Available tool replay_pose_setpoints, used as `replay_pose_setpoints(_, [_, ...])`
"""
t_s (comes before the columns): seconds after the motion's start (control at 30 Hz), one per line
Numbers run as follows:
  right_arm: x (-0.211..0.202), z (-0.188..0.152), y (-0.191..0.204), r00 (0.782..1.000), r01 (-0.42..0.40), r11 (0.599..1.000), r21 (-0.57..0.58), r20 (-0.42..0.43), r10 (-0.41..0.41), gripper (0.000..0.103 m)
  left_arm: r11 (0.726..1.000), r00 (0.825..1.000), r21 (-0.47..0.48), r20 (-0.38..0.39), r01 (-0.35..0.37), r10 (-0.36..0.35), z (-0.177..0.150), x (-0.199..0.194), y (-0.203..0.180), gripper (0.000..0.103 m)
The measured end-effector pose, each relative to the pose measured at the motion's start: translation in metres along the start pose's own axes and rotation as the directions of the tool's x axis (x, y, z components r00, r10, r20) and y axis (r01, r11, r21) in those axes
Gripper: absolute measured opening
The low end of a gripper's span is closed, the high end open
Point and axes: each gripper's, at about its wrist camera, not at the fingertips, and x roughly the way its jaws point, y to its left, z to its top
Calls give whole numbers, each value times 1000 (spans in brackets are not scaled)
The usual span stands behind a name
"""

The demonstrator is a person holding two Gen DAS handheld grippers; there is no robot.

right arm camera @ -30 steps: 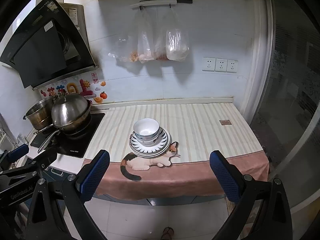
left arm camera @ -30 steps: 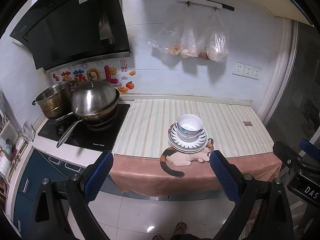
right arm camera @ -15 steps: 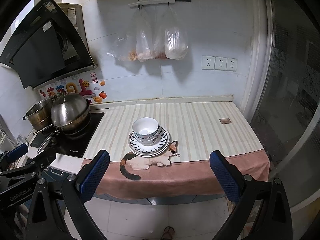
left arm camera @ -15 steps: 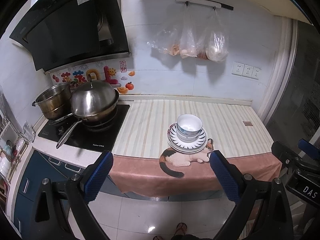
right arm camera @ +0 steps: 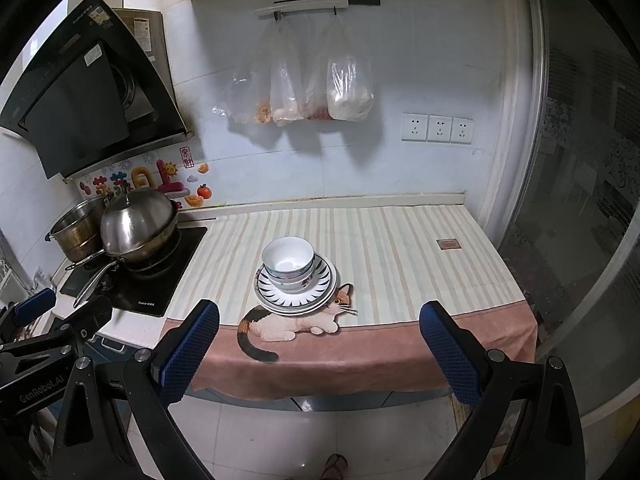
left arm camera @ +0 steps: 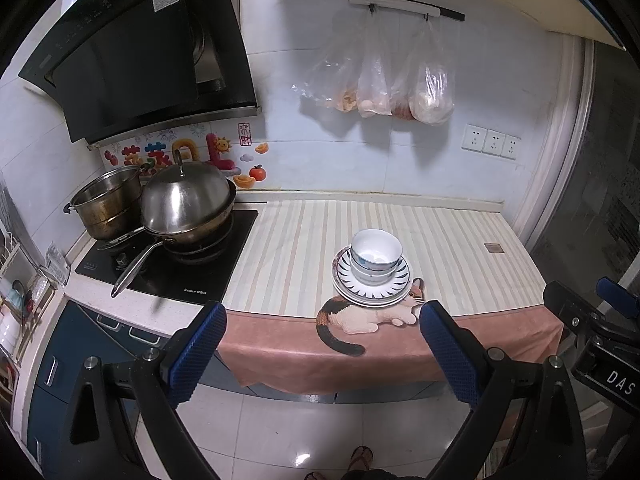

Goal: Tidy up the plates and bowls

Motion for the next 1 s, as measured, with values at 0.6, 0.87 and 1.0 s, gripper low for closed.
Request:
replay_pose_setpoints(0.6, [-2,-1,-1,1000,1,1000,4,-1,-1,102,1000,1000,6,-3,4,-4,-1,0,-1,99])
replay_pose_setpoints(0.87, [-2,-1,-2,1000,1,1000,5,0,-1,102,1000,1000,4,1,2,-2,-2,-3,-1,99])
replay_pose_setpoints(1.0, [-3,-2,-3,1000,1,1000,6,2,-1,102,1000,1000,3,3,1,-1,-2,-4,-2,99])
